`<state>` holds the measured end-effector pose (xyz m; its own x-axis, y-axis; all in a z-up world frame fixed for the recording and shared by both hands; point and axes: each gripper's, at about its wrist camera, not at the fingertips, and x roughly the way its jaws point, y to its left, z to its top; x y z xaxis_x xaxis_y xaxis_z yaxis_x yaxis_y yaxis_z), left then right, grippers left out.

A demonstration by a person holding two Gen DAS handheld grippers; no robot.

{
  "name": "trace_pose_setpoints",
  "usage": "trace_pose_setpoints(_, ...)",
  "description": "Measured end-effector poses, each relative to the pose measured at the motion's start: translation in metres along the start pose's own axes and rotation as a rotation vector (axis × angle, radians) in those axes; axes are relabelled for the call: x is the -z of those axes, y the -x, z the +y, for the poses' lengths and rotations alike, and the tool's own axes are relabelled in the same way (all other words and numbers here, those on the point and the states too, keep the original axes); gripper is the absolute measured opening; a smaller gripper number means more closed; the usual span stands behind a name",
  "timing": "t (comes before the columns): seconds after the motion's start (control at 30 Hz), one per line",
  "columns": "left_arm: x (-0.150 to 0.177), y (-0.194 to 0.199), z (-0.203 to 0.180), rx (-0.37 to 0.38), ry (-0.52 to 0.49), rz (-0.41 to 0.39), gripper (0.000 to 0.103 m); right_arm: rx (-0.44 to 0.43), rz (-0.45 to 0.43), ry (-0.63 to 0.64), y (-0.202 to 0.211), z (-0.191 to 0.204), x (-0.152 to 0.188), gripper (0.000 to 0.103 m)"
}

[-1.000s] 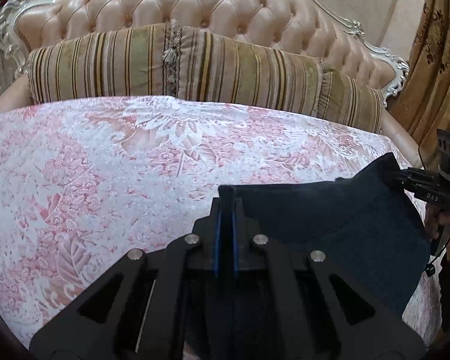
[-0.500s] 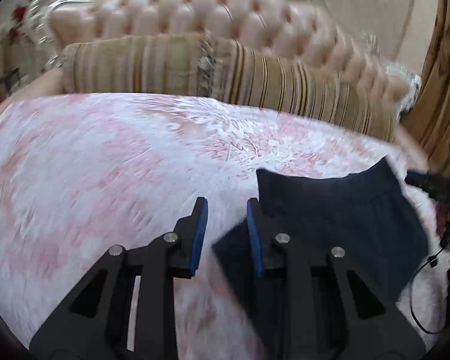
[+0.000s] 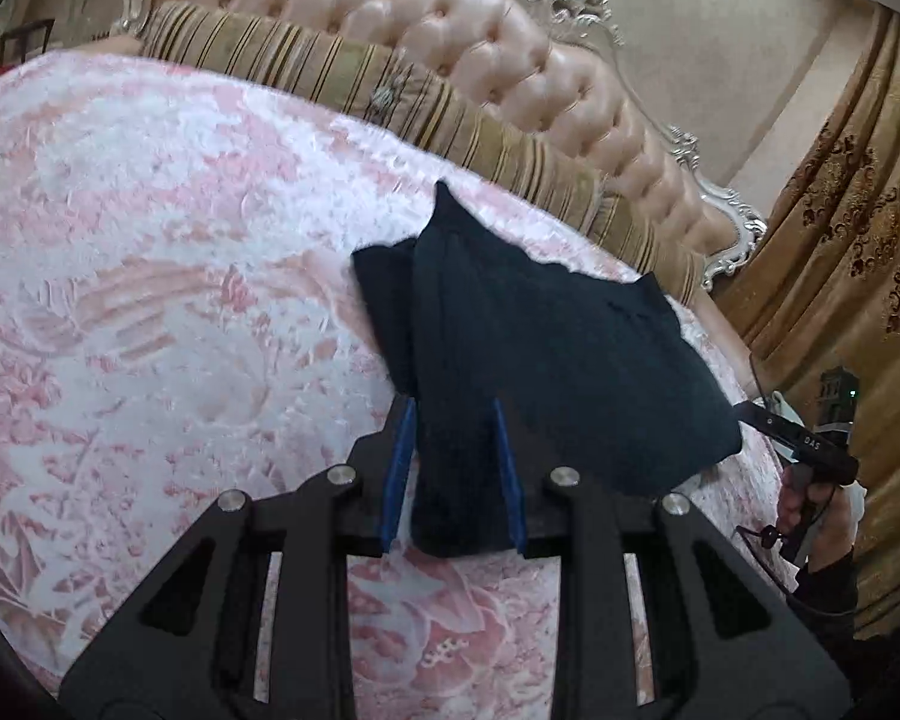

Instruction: Fold clothes

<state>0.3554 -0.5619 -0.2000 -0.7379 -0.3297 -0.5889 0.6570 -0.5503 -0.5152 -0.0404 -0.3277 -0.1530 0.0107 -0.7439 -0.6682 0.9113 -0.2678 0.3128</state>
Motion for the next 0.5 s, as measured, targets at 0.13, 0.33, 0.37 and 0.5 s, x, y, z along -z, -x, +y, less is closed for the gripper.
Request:
trace_pose_setpoints(0.13,0.003,-0.001,-0.002,0.047,-0.007,0.015,0.030,-0.032,0.032,0.003,-0.004,0.002,0.002,0.071)
trace_pose_setpoints(0.33,0.006,-0.002,0.006,0.094,0.011,0.027,0.030,-0.095,0.055,0.068,0.002,0.015,0.009,0.071)
trace_pose_setpoints(0.37,0.007,-0.002,0.005,0.095,0.003,0.031,0.030,-0.121,0.060,0.092,0.004,0.020,0.011,0.071)
trace_pose_setpoints(0.5,0.010,-0.003,0.001,0.093,-0.024,0.044,0.029,-0.158,0.103,0.141,-0.007,0.031,0.019,0.070)
